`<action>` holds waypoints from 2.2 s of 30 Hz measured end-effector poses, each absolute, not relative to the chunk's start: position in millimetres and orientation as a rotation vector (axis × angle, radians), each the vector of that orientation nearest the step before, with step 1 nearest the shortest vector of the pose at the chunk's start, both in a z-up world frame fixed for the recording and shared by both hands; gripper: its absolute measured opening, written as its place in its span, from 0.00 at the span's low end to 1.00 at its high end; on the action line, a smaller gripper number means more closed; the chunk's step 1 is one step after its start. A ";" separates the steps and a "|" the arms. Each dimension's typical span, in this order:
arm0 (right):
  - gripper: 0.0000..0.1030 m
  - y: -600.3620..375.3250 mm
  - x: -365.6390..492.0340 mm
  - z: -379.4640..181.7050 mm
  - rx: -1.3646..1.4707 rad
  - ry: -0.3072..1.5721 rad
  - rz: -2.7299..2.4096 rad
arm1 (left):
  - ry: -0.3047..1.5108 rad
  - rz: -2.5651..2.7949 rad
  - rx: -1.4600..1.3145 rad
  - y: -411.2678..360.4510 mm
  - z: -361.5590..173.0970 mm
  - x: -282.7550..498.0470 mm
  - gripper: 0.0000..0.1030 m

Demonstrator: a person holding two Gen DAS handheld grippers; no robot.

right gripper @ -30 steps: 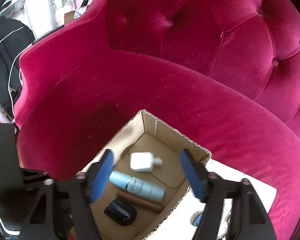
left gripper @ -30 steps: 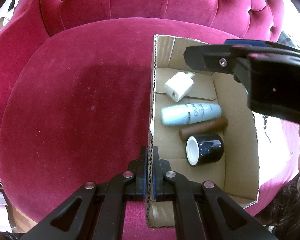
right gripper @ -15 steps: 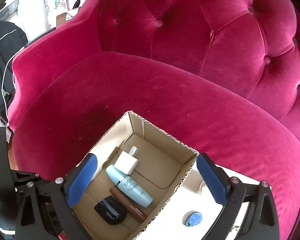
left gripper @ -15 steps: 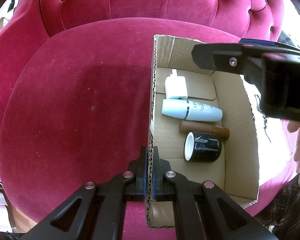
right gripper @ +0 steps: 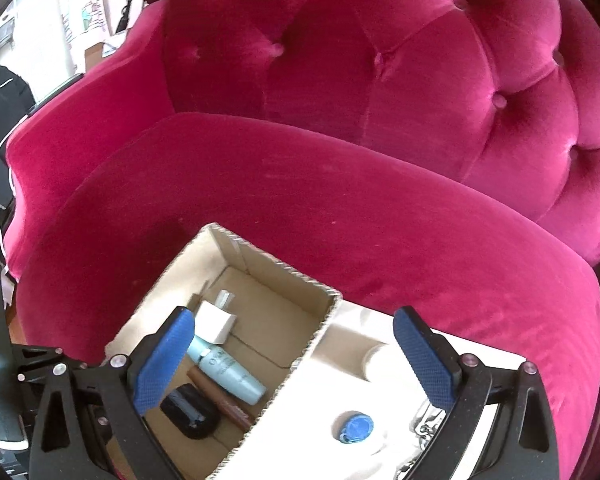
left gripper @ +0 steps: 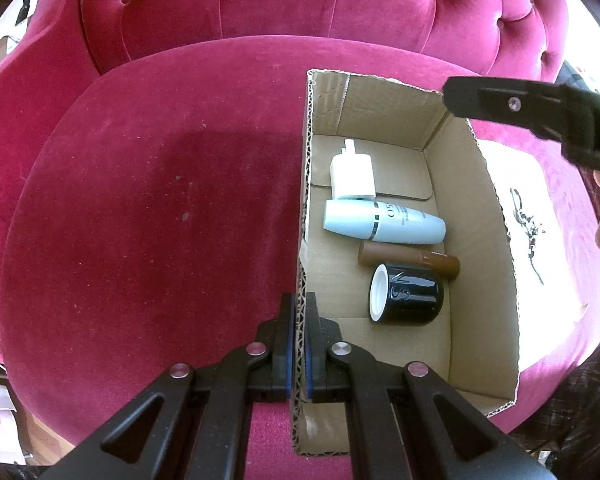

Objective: Organize rigid objects
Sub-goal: 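Withdraw the right gripper from the box back over the paper, then lower the right gripper toward the white jar on the paper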

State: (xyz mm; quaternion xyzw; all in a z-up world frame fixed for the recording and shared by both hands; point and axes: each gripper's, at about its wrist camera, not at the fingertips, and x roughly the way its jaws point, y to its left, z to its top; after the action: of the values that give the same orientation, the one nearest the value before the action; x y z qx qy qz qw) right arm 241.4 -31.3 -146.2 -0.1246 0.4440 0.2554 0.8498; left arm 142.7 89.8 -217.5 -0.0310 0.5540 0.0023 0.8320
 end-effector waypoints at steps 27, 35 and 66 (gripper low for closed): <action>0.98 -111.1 259.9 -158.8 -0.181 1.000 0.364 | 1.176 0.005 -0.069 90.2 -217.5 143.8 0.03; 0.98 -118.2 259.2 -177.3 -0.210 1.039 0.346 | 1.176 0.006 -0.071 90.5 -218.0 144.3 0.03; 0.56 -101.5 275.8 -212.8 -0.236 1.123 0.389 | 1.176 0.005 -0.072 90.7 -218.2 145.3 0.03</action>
State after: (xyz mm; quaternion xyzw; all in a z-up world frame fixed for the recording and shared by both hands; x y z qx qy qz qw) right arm 275.8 -101.5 -212.8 -0.1110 0.5278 0.1827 0.8220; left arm 145.3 90.7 -218.2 -0.0341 0.5547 0.0024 0.8313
